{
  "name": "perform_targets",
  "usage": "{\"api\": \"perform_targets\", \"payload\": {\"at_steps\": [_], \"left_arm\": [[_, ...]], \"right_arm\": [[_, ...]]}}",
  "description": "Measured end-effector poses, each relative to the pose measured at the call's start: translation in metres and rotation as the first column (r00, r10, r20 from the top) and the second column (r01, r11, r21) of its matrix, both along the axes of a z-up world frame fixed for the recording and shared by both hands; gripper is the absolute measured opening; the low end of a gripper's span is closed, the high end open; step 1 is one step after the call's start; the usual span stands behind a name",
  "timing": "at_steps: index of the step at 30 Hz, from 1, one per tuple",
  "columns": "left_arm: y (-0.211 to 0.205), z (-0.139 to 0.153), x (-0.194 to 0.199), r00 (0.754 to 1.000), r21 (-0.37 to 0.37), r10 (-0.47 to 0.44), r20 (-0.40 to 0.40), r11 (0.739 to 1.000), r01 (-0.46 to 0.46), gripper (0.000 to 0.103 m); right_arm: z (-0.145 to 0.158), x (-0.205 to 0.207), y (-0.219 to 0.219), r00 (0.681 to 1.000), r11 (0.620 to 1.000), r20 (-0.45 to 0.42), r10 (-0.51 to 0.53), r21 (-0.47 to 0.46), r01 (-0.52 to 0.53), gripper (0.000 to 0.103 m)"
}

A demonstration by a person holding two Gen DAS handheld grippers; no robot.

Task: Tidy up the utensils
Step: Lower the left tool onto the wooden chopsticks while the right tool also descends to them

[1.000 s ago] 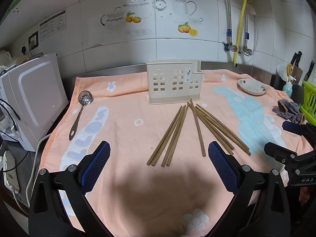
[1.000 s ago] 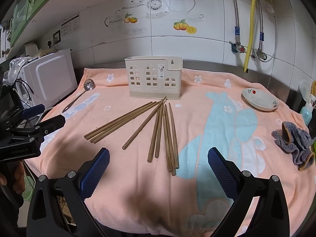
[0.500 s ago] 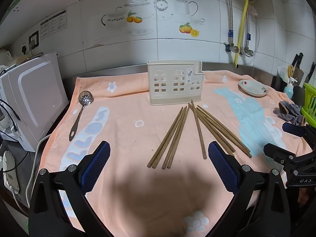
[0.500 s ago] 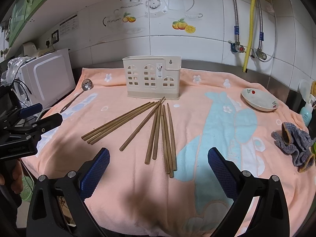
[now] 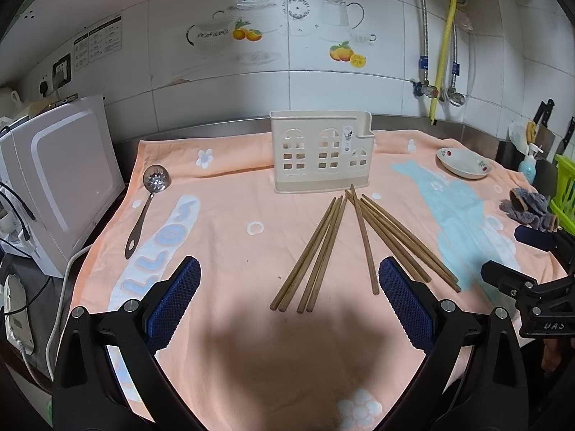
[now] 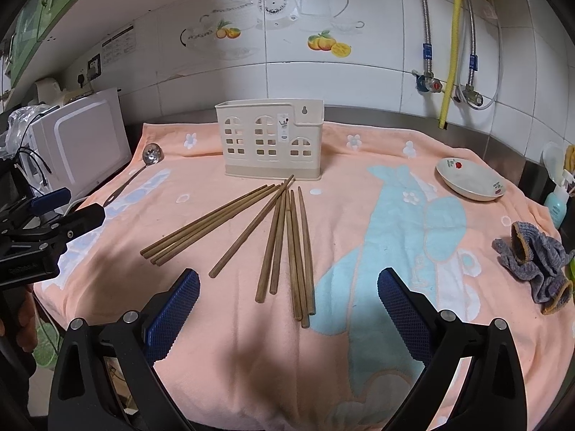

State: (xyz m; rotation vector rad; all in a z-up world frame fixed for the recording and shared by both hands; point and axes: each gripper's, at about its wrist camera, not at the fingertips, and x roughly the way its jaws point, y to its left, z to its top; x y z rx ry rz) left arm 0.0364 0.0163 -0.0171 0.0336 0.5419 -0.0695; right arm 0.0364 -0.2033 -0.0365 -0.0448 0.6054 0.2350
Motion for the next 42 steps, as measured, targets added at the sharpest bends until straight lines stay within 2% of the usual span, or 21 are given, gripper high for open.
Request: {"api": "perform_targets", "payload": {"at_steps": [15, 20, 24, 35, 42], "left_arm": [[0.002, -0.008, 0.021, 0.998, -0.005, -0.019, -0.056, 1.0, 0.019, 0.098], [0.004, -0.012, 0.026, 0.997, -0.002, -0.027, -0.073, 1.0, 0.027, 0.097], [0.006, -0.02, 0.031, 0.994, 0.0, -0.04, -0.101, 0.999, 0.04, 0.091], [0.022, -0.04, 0.051, 0.983, -0.031, -0.06, -0.174, 0.998, 0.055, 0.059], [0.03, -0.053, 0.067, 0.975, -0.022, -0.059, -0.214, 0.998, 0.055, 0.05]], "right_arm": [[-0.007, 0.02, -0.006, 0.999, 1.0, -0.04, -0.024, 0.005, 0.025, 0.095], [-0.01, 0.026, -0.009, 0.998, 1.0, -0.054, -0.027, 0.006, 0.027, 0.087], [-0.014, 0.031, -0.011, 0.997, 1.0, -0.072, -0.029, 0.005, 0.029, 0.083], [-0.026, 0.044, -0.013, 0.993, 1.0, -0.119, -0.024, 0.007, 0.025, 0.07], [-0.036, 0.056, -0.012, 0.987, 1.0, -0.159, -0.02, 0.007, 0.022, 0.058]]}}
